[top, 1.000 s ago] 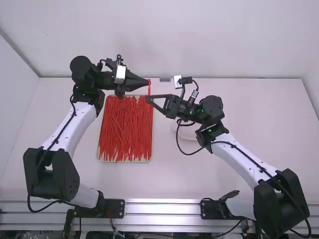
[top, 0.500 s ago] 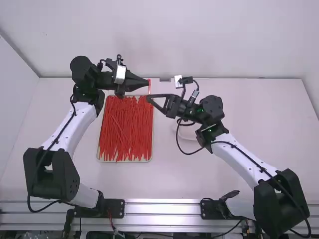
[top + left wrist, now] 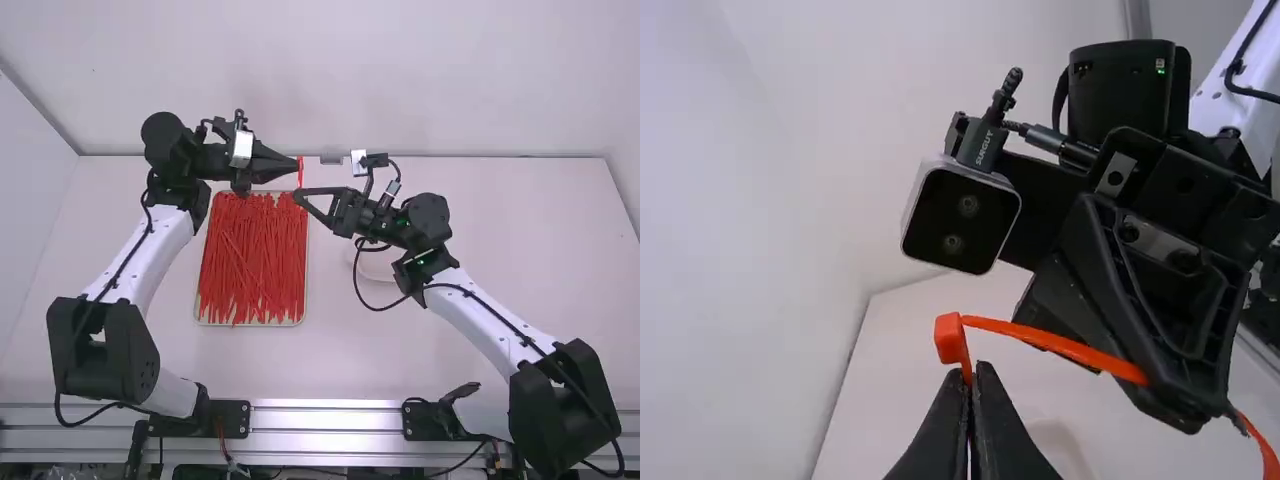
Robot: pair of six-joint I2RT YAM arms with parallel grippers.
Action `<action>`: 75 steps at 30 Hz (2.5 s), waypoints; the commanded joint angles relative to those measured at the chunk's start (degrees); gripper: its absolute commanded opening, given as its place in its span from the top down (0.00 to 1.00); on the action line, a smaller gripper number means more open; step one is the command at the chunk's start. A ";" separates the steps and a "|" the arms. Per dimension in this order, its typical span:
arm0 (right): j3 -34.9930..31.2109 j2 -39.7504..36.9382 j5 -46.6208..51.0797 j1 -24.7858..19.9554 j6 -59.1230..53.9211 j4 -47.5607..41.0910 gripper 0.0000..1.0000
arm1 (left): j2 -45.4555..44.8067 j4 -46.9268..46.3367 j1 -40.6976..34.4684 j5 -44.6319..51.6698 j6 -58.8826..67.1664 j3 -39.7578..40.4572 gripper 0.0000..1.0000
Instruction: Fasten the cable tie
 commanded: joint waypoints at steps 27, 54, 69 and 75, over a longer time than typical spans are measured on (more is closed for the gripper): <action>1.55 0.07 -0.15 0.04 0.33 0.24 1.00 | 0.04 4.52 -0.55 1.53 -0.57 -0.07 0.98; 1.55 0.07 1.84 -0.07 1.27 3.43 1.00 | 0.04 4.22 -0.61 1.75 -0.55 -1.99 0.98; 1.55 0.07 2.08 -2.23 1.11 3.37 1.00 | 0.04 11.10 -1.79 2.32 -8.00 -2.32 0.99; 1.55 0.07 2.08 -2.67 0.33 3.63 1.00 | 0.04 16.61 -1.84 2.32 -12.87 -2.97 0.99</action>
